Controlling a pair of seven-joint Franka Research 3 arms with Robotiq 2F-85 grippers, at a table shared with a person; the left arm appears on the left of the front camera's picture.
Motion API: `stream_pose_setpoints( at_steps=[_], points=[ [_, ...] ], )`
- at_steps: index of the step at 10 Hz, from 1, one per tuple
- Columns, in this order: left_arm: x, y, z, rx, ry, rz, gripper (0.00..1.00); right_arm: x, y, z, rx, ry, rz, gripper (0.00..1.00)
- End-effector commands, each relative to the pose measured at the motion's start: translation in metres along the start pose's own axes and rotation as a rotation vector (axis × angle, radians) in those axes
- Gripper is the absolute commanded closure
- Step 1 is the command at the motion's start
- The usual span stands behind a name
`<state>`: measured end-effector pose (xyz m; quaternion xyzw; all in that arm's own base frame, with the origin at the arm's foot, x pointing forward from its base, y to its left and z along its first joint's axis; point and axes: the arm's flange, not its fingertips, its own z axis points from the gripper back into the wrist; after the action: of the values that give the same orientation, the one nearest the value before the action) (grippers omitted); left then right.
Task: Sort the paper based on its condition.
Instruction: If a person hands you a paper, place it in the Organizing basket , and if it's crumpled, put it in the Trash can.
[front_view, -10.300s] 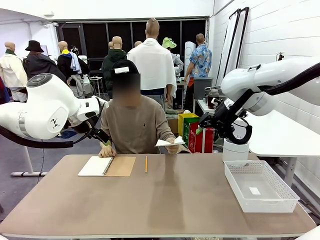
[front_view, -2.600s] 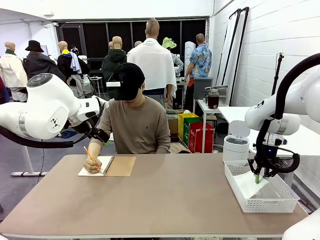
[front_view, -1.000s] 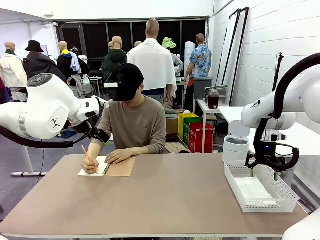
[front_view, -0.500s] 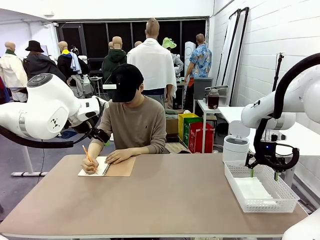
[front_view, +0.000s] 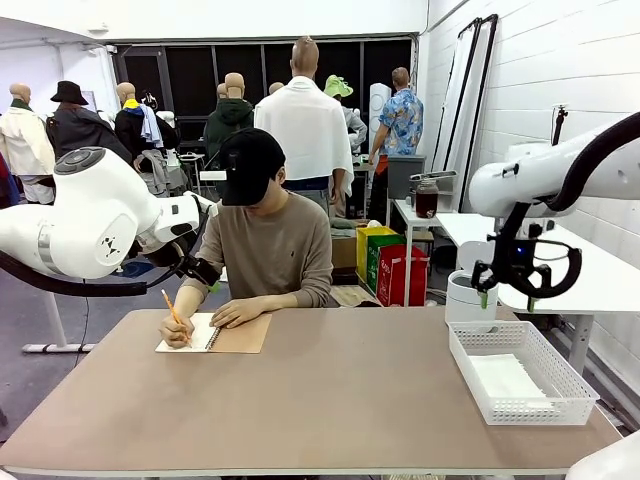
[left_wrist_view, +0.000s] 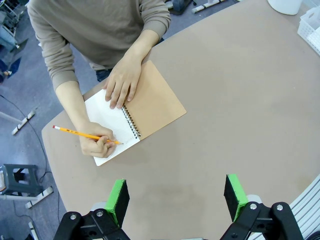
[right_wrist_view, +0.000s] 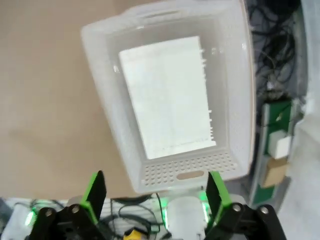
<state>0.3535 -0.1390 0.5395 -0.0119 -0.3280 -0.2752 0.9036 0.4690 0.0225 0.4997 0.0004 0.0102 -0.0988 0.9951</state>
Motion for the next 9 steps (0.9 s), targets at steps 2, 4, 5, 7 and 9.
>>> stream_pose_setpoints(
  at_steps=[2,4,5,7,9],
  points=[
    [-0.001,0.001,0.000,-0.001,0.000,0.001,0.00,-0.026,0.031,0.023,0.017,-0.178,0.168,0.00],
    [-0.001,0.001,0.000,-0.001,0.000,0.001,0.00,-0.044,0.051,0.041,0.074,-0.273,0.306,0.00],
    [-0.001,0.001,0.000,-0.001,0.000,0.001,0.00,-0.050,0.054,0.045,0.111,-0.324,0.387,0.00],
    [-0.001,0.001,0.000,-0.001,0.000,0.001,0.00,-0.063,0.052,0.047,0.202,-0.340,0.517,0.00],
    [-0.001,0.001,0.000,-0.001,0.000,0.001,0.00,-0.075,0.052,0.045,0.243,-0.338,0.656,0.00]
  ],
)
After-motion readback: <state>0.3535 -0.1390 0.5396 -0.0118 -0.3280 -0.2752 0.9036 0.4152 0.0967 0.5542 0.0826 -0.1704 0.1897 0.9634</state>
